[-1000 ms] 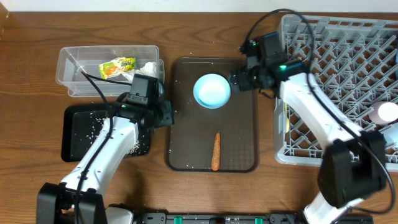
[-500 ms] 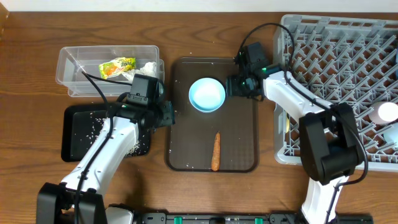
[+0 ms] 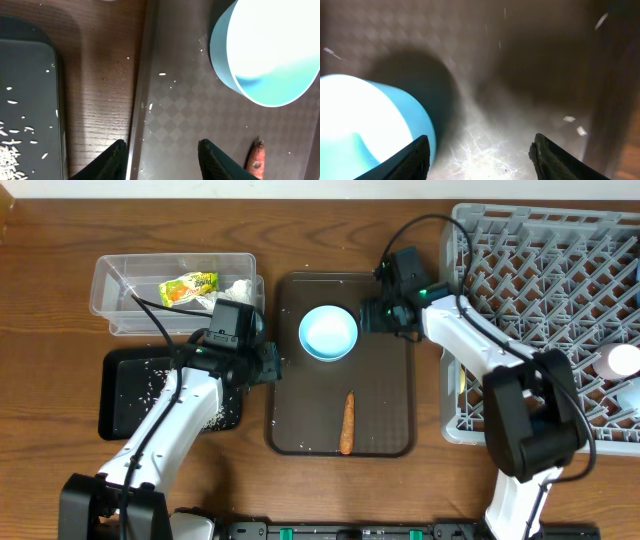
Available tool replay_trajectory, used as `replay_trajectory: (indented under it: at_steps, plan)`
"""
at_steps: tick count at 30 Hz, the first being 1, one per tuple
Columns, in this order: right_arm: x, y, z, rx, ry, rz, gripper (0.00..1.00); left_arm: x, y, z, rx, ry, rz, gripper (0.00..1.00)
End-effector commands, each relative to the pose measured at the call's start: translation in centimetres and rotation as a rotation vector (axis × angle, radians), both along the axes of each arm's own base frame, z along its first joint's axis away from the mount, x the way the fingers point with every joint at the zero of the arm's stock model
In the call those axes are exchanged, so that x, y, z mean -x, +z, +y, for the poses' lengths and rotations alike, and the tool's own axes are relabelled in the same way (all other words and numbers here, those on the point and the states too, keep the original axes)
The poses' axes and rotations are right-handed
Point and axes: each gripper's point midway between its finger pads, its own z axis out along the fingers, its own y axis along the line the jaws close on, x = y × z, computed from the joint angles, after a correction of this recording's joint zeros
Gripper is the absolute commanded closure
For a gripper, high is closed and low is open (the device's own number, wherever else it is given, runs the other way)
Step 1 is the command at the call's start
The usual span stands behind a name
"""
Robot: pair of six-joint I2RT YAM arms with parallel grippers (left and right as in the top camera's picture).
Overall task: Sort waste into correct bins and load items into the dishwasher rack
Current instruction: 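Release the bowl with the left gripper and reach the right gripper to it, then grasp the light-blue bowl rim with the right gripper and lift it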
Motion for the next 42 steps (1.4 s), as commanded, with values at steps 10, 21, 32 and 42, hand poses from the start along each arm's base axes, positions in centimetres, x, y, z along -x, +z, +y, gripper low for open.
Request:
replay_trajectory:
  at_steps: [10,21,32,42]
  plan:
    - [0.6,2.8,2.9,0.001,0.105,-0.093,0.32,-0.4,0.7,0.2,-0.004,-0.001,-0.025,0.51]
    - [1.8,-2.0,1.8,0.127,0.078,0.005,0.49,-0.4,0.7,0.2,-0.004,-0.001,-0.025,0.51]
    - [1.9,-3.4,0.6,0.196,0.054,0.026,0.66,-0.4,0.7,0.2,-0.004,-0.001,-0.025,0.51]
    - [2.0,-3.5,0.5,0.199,0.054,0.034,0.88,-0.4,0.7,0.2,-0.004,-0.001,-0.025,0.51]
